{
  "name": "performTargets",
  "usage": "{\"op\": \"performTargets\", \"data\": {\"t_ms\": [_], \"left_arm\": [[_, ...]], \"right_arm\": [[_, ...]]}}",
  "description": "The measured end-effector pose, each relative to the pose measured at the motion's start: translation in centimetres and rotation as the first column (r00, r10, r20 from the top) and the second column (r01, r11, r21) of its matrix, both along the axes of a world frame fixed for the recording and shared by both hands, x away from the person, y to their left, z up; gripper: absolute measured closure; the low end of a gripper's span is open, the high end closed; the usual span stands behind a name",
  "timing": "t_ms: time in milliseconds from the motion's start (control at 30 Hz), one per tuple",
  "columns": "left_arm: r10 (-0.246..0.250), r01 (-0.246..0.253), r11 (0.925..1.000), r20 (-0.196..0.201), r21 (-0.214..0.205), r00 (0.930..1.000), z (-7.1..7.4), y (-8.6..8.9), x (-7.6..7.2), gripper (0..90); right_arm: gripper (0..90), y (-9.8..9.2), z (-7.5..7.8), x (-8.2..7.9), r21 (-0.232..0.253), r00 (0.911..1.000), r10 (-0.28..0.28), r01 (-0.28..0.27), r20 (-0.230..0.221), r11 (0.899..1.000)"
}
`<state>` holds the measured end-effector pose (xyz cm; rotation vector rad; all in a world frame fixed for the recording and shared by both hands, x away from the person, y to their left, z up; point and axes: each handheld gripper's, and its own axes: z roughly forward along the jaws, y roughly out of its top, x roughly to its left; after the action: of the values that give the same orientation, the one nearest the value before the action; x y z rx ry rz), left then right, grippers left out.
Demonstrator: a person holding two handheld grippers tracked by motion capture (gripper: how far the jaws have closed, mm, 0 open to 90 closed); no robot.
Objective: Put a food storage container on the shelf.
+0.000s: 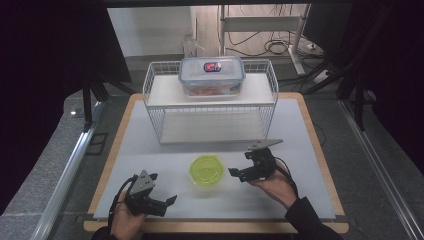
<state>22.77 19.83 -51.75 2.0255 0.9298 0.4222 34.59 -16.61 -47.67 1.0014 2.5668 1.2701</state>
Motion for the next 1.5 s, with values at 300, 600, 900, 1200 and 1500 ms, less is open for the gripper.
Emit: {"op": "performTargets", "data": {"t_ms": [300,600,900,1200,1500], "left_arm": [[-0.017,0.017,0.9997,-0.004,0.017,0.9999,-0.1,-0.1,0.0,1.0],[-0.024,0.024,0.9995,-0.006,0.021,0.9997,-0.1,-0.2,0.0,1.3],[-0.027,0.027,0.9993,-0.006,0.024,0.9996,-0.1,-0.3,-0.1,1.5],[-0.031,0.031,0.999,-0.01,0.033,0.9995,-0.2,-0.4,0.0,1.6],[-0.032,0.033,0.9989,-0.009,0.032,0.9994,-0.2,-0.4,-0.1,1.6]], "right_arm": [[29.2,2.5,-0.1,1.8,0.029,0.9968,0.054,-0.052,-0.059,0.998],[50.3,4.1,-1.4,4.0,0.118,0.9752,0.078,-0.054,-0.207,0.991],[66.2,4.3,-2.0,4.6,0.164,0.9491,0.077,-0.027,-0.305,0.986],[76.9,4.0,-2.1,4.5,0.156,0.9452,0.053,-0.003,-0.322,0.988],[81.1,4.1,-1.5,3.9,0.181,0.9444,0.068,-0.009,-0.322,0.983]]}}
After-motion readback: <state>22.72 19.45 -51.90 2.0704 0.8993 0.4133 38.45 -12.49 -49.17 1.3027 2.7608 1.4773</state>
